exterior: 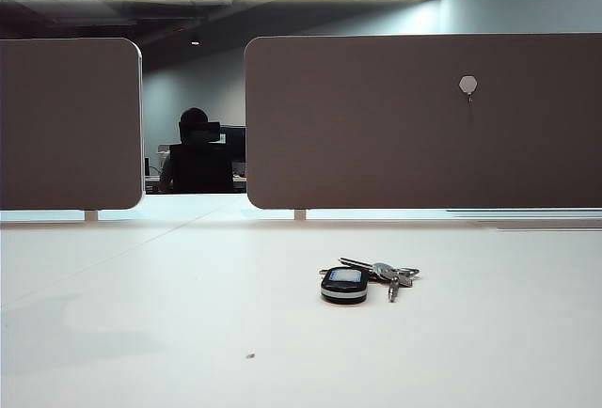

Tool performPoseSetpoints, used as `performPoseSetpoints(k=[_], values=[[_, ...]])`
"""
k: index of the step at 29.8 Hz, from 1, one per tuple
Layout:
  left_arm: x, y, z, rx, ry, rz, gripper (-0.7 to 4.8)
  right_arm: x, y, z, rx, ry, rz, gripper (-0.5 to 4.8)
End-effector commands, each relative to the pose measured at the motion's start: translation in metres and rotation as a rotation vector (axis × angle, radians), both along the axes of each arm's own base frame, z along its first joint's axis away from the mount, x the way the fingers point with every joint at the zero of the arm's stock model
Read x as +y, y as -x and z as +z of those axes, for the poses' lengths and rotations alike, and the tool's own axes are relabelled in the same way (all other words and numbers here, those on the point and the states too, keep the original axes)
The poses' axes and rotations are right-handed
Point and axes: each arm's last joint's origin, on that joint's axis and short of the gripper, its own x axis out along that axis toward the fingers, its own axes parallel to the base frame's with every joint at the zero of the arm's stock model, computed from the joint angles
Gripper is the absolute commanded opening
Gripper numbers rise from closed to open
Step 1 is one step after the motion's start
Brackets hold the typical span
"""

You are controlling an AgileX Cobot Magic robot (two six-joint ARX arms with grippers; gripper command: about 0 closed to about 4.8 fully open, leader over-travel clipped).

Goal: Hang the bunch of keys on the hook.

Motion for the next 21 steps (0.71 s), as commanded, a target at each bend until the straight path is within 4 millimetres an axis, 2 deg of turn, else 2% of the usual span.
performPoseSetpoints(k=[1, 6, 7, 8, 9, 10, 11, 12, 13, 15, 17, 21], values=[[0.000, 0.000, 0.002, -0.008, -0.008, -0.003, -0.05, 0.000, 0.000, 0.000, -0.008, 0.002, -0.005, -0.05], [0.000, 0.000, 0.002, -0.012, -0.008, -0.003, -0.02, 0.000, 0.000, 0.002, -0.014, 0.002, -0.005, -0.05], [0.000, 0.001, 0.006, -0.021, -0.007, -0.003, 1.31, 0.000, 0.002, 0.009, -0.037, 0.001, 0.003, -0.03], [0.000, 0.002, 0.011, -0.035, -0.007, -0.005, 3.07, 0.000, 0.003, 0.015, -0.052, -0.004, 0.018, 0.18], [-0.001, 0.006, 0.024, -0.075, -0.009, -0.029, 4.79, 0.002, 0.008, 0.032, -0.087, -0.013, 0.070, 2.36], [-0.001, 0.008, 0.032, -0.095, -0.005, -0.049, 4.79, 0.002, 0.010, 0.040, -0.097, -0.015, 0.085, 3.63], [-0.003, 0.013, 0.048, -0.114, 0.021, -0.118, 4.79, 0.002, 0.015, 0.056, -0.101, -0.030, 0.112, 4.79], [-0.004, 0.016, 0.055, -0.113, 0.031, -0.157, 4.79, 0.003, 0.016, 0.064, -0.110, -0.024, 0.137, 4.79], [-0.006, 0.020, 0.071, -0.103, 0.041, -0.248, 4.79, 0.006, 0.017, 0.079, -0.129, 0.015, 0.223, 4.79], [-0.009, 0.018, 0.091, -0.092, 0.020, -0.353, 4.79, 0.009, 0.011, 0.090, -0.120, 0.119, 0.336, 4.79], [-0.010, 0.009, 0.105, -0.094, 0.004, -0.346, 4.79, 0.014, -0.001, 0.092, -0.111, 0.156, 0.393, 4.79], [-0.012, -0.013, 0.114, -0.110, -0.012, -0.414, 4.79, 0.026, -0.018, 0.097, -0.069, 0.282, 0.475, 4.79]])
